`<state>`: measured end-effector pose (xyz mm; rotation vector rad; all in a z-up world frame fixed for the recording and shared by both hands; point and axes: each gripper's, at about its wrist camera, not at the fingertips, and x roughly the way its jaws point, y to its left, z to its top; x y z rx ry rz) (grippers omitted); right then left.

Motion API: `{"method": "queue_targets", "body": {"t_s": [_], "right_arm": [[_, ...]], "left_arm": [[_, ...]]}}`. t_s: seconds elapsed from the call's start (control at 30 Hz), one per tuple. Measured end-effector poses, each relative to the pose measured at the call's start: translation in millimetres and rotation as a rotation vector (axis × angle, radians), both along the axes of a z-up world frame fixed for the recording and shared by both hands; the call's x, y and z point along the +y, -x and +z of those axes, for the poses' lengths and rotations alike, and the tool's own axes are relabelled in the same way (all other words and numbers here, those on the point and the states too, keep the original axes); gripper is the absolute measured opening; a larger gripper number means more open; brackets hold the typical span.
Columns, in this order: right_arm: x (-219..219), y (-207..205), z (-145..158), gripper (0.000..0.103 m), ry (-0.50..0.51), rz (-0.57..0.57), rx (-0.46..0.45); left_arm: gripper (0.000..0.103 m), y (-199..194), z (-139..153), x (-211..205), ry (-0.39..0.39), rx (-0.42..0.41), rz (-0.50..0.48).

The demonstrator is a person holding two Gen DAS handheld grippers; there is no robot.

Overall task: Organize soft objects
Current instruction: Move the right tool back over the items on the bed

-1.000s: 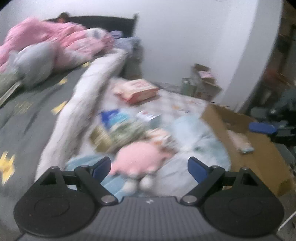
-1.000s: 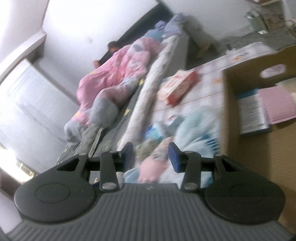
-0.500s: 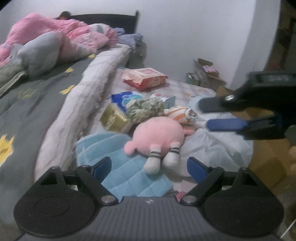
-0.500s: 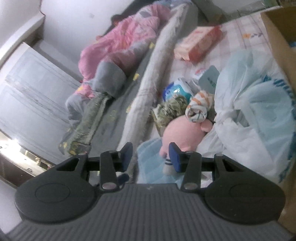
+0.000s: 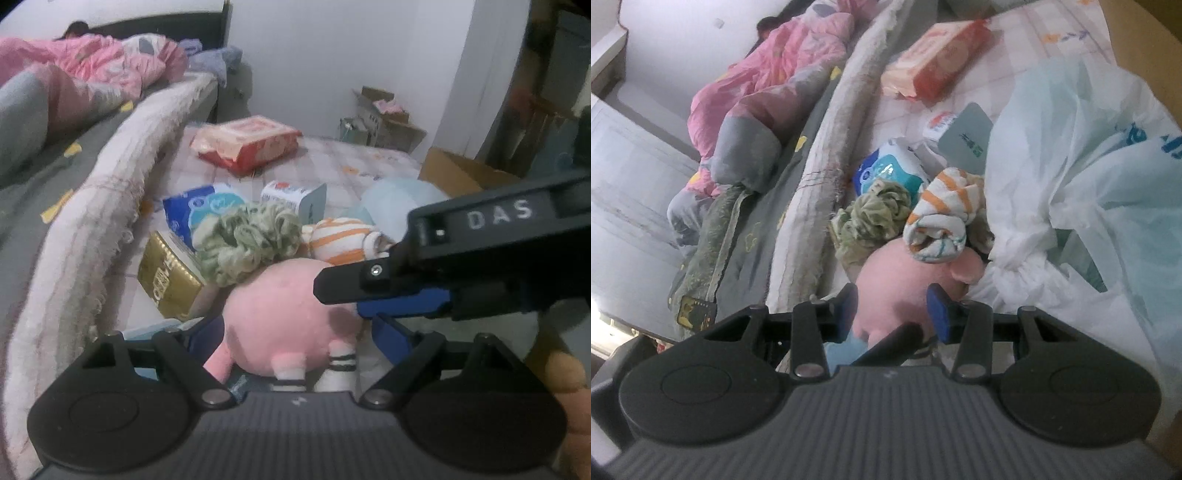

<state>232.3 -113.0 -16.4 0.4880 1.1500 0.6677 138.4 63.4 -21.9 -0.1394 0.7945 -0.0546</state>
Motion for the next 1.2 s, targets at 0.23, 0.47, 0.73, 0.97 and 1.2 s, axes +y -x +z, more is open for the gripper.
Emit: {"method": "queue_targets", "body": {"t_s": [0.23,0.47,0.73,0.97,1.2], "right_arm": [[-1,-6,-3,0.042,-0.040,-0.001,0.008],[-3,1,11,0.042,-0.106,0.018,-0.005],[-10,14,20,0.041,-0.094,0.011,-0.026],[-13,-4,9,0.041,-0.053,-0.022,0.029],[-10,-6,32,0.042,-0.055,0.029,0.001]], "left_arm": [[0.082,-9,-2,1,0.005,0.023,0.021],[0.070,3,13,6,0.088,0.016,0.011],[0.070,33,17,-11,0.078,-0.030,-0.002],[0.080,21,17,-12,-0.032,-0.058,0.023],[0.080,17,21,19,0.031,-0.032,0.086]]}}
